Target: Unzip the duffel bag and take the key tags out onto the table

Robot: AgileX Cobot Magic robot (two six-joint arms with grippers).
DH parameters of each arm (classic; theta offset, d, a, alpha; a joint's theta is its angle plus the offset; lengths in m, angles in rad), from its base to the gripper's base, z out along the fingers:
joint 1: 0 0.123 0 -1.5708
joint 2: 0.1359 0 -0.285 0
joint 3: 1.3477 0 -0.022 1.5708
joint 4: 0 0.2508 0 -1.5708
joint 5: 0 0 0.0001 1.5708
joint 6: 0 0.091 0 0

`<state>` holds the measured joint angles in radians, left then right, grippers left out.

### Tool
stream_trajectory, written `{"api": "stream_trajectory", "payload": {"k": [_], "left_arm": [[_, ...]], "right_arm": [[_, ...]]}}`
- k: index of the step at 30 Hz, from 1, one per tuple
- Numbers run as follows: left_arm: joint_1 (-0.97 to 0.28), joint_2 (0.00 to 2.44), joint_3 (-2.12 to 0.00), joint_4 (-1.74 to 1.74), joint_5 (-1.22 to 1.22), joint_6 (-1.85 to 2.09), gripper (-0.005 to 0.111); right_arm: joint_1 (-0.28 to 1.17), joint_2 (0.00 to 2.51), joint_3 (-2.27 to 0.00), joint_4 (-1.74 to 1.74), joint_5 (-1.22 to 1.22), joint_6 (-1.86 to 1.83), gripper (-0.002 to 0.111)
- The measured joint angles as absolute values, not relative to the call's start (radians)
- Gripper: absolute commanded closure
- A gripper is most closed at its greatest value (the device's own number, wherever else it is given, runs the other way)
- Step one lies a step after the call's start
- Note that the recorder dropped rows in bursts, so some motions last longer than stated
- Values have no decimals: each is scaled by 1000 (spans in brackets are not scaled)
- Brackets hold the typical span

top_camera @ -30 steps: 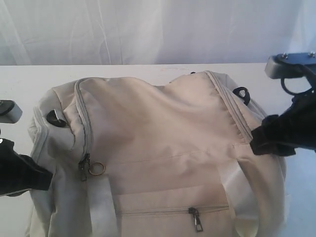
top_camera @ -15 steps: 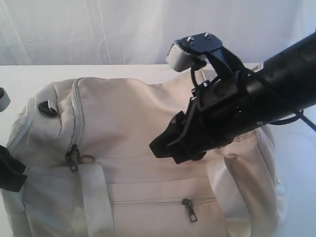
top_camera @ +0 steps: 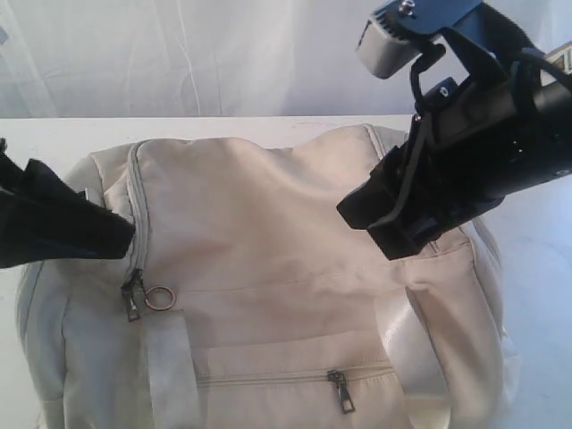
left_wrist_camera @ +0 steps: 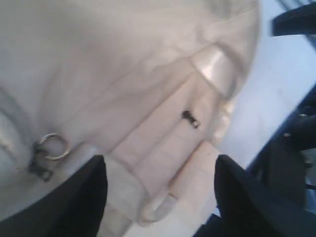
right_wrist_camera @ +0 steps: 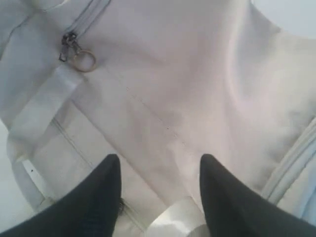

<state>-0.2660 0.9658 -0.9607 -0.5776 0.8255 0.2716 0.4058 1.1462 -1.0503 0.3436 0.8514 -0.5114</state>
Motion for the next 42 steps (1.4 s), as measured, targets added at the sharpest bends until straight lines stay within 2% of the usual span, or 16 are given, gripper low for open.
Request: {"api": "stream_trajectory", "payload": {"k": [4, 7, 10, 27, 34, 35, 37, 42], "left_arm": [[-266, 996, -856, -681, 874, 293, 43], [-266, 1043, -697, -729, 727, 323, 43], [-266, 1077, -641, -805, 654, 383, 43], [-266, 1313, -627, -815, 548, 436, 43], [-266, 1359, -627, -919, 523, 484, 44], [-266, 1364, -627, -928, 521, 489, 46], [-266, 1378, -627, -935, 518, 498, 57], [-266, 1393, -627, -953, 500, 502, 107]], "right_arm": [[406, 1145, -1050, 323, 839, -471, 62], [406, 1145, -1050, 321, 826, -469, 62], [406, 1145, -1050, 321, 826, -465, 62], [406, 1145, -1050, 319, 811, -452, 62], [406, 1145, -1050, 319, 808, -452, 62], [406, 1145, -1050, 319, 808, -452, 62], [406, 1145, -1050, 319, 808, -452, 62], [406, 1145, -1050, 319, 806, -452, 62]]}}
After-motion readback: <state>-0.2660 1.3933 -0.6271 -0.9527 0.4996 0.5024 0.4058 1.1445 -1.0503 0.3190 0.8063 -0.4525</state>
